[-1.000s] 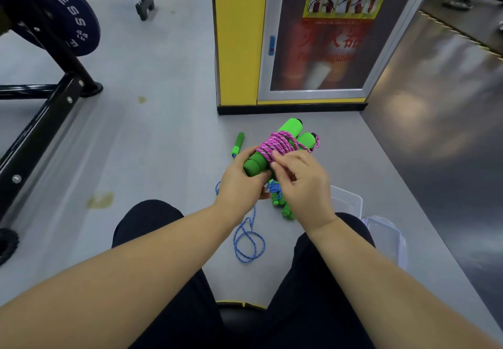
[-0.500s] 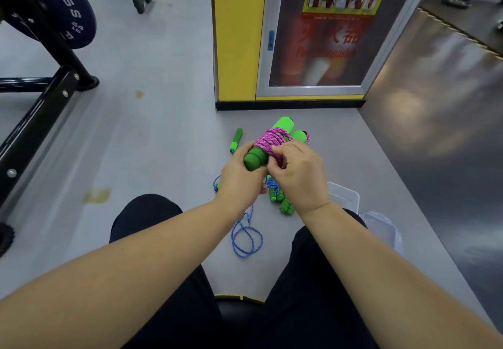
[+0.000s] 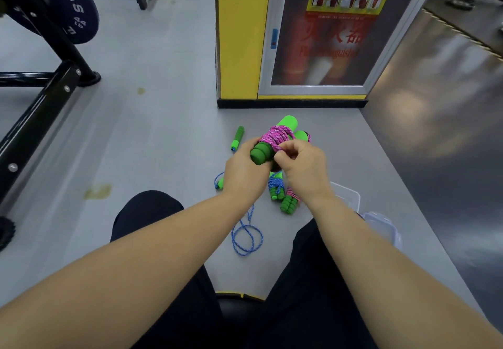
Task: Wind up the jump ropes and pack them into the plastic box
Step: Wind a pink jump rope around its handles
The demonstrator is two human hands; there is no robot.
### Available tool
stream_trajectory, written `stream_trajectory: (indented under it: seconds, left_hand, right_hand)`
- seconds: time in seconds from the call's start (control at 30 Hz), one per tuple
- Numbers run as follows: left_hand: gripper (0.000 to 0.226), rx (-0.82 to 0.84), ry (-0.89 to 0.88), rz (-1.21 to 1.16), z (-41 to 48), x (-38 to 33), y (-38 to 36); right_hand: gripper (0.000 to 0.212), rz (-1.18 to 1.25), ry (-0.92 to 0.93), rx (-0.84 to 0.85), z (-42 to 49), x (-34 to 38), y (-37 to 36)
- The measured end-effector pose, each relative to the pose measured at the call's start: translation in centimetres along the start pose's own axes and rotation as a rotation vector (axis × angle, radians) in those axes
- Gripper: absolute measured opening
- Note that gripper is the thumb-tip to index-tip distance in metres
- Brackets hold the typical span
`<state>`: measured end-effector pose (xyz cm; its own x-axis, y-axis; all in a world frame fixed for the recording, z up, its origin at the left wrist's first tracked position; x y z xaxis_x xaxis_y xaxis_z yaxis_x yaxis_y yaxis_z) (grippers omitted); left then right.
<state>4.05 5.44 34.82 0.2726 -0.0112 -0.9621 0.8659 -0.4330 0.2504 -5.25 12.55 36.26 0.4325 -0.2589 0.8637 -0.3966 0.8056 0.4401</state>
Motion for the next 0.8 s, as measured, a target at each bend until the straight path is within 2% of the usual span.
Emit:
stream_trajectory:
  seconds: [0.1,0.2,0.33,0.5,0.6,0.73,0.8]
  left_hand:
    - [0.035,0.028,-0.020,0.017,0.0,0.0,0.1]
    - [0.037,0.034,-0.015,0.022,-0.2,0.3,0.1]
    - [0.040,0.028,0.016,0.002,-0.6,0.7,-0.2]
    - [0.033,0.020,0.004,-0.020,-0.7,0.4,-0.3]
    - [0.034,0.029,-0.003,-0.024,-0.5,0.0,-0.1]
    - [0.035,0.042,-0.013,0.026,-0.1,0.1,0.0]
    - [0.038,0.049,-0.012,0.057,0.0,0.1,0.0]
  right_hand:
    - [0.017,-0.002,-0.062,0.159,0.7,0.2,0.3]
    - [0.017,-0.185,0.022,0.242,1.3,0.7,0.5]
    - [0.026,-0.335,0.096,0.274,1.8,0.8,0.5]
    - [0.016,-0.233,0.077,0.189,0.9,0.3,0.2]
    - [0.017,-0.222,0.168,0.160,1.1,0.9,0.6]
    - [0.026,-0.494,0.371,0.263,1.5,1.6,0.3]
    - [0.028,-0.572,0.376,0.306,1.7,1.5,0.1]
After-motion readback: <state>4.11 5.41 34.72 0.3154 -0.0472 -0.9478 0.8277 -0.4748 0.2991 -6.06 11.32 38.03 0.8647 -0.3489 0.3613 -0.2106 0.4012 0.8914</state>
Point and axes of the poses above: each hand's wrist, its own z-axis towards the middle knuckle, its own y-axis out of the back of the hand, x = y × z, the point moved 4 cm from there along z, towards the middle knuckle, and after that the axes turned 9 degrees about -x, right-handed, at the moved point
